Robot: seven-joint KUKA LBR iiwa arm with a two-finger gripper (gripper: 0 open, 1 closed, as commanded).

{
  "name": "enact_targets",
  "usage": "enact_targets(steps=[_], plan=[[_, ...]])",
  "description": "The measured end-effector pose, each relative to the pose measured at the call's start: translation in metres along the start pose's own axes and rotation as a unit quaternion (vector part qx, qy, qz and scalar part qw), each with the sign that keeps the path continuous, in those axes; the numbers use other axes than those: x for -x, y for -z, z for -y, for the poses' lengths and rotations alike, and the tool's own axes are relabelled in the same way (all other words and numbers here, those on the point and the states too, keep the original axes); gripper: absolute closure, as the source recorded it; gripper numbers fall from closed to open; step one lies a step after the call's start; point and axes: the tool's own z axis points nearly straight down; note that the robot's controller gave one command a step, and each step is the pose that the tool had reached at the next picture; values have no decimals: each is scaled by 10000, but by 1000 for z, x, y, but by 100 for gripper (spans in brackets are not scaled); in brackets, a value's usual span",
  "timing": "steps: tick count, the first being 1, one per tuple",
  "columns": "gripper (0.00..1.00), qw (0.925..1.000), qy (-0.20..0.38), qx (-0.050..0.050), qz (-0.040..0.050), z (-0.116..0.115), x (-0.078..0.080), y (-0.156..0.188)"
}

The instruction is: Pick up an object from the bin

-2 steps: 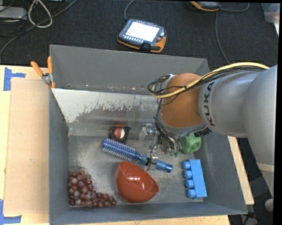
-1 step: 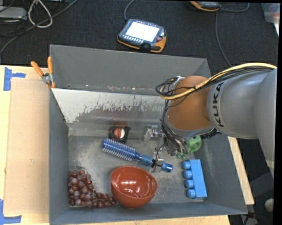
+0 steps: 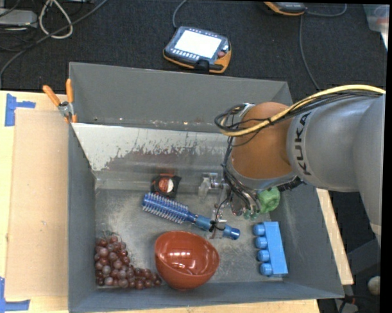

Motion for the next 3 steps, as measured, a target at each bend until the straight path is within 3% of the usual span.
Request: enact_targets(steps=[1, 2, 3], plan=[[0, 9987, 515, -13, 12, 58, 18, 18], [0, 9993, 367, -5, 14, 41, 16, 13], [0, 9891, 1471, -6, 2, 84, -14, -36]])
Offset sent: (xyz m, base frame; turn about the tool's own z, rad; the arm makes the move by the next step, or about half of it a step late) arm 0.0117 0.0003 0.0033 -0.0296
